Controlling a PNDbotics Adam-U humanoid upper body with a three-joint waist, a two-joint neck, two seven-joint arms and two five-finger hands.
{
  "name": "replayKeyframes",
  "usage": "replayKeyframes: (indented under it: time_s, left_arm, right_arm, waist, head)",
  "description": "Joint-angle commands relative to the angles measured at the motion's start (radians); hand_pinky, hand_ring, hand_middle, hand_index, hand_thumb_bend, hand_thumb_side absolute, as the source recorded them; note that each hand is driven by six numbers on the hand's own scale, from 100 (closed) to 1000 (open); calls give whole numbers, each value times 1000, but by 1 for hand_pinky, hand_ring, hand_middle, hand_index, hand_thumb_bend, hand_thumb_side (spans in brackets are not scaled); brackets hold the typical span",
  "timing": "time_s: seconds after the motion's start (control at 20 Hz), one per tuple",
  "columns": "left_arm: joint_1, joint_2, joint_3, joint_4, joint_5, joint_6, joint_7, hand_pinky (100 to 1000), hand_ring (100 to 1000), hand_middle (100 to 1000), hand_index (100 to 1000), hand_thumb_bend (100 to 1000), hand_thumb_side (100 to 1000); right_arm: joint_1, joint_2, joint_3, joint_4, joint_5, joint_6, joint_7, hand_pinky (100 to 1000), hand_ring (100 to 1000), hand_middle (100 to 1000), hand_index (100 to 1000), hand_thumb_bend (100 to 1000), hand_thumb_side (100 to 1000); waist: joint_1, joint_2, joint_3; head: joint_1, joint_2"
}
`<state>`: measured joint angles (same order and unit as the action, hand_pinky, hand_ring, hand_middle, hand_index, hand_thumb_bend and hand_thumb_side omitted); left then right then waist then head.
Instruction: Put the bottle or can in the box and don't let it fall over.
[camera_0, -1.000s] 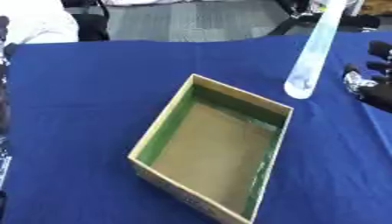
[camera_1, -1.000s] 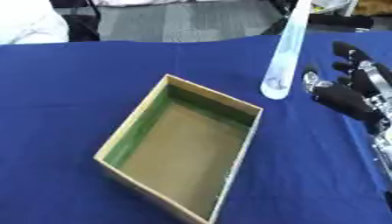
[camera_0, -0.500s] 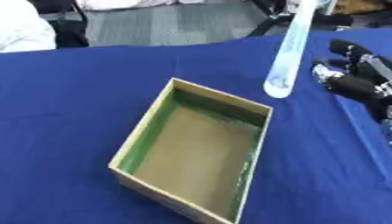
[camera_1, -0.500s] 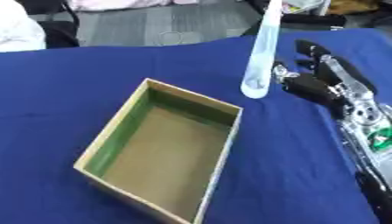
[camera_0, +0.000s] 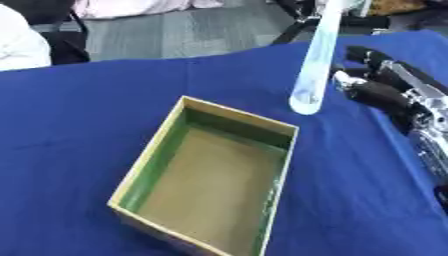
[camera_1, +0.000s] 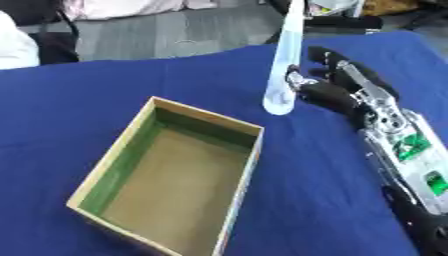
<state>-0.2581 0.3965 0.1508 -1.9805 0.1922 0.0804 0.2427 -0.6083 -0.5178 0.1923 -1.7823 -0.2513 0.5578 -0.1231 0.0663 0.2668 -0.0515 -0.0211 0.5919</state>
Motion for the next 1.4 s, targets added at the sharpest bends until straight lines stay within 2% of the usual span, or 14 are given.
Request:
replayKeyframes:
  time_s: [0.05, 0.35, 0.9, 1.4]
  left_arm:
    - [-8, 22, 2, -20, -3, -3, -2, 1000, 1000, 1000, 797, 100, 596]
    - [-8, 21, 1, -20, -2, -3, -4, 1000, 1000, 1000, 797, 100, 596]
    - [-10, 20, -2, -20, -1, -3, -7, 1000, 1000, 1000, 797, 100, 596]
    - [-16, 17, -4, -20, 2, -3, -12, 1000, 1000, 1000, 797, 100, 596]
  right_arm:
    - [-28, -25, -3, 0, -8, -4, 3, 1000, 1000, 1000, 1000, 100, 338]
    - [-59, -27, -8, 14, -4, -6, -5, 1000, 1000, 1000, 1000, 100, 346]
    - [-118, -38, -11, 49, 0, -3, -11, 1000, 1000, 1000, 1000, 100, 357]
    - [-153, -32, -3, 97, -32, -12, -17, 1000, 1000, 1000, 1000, 100, 362]
  waist:
    - [-1, -14, 2]
    - [0, -13, 3]
    - [1, -9, 7]
    - [0, -4, 15]
  head:
    - [11, -11]
    - [21, -8]
    - [25, -31]
    - [22, -31]
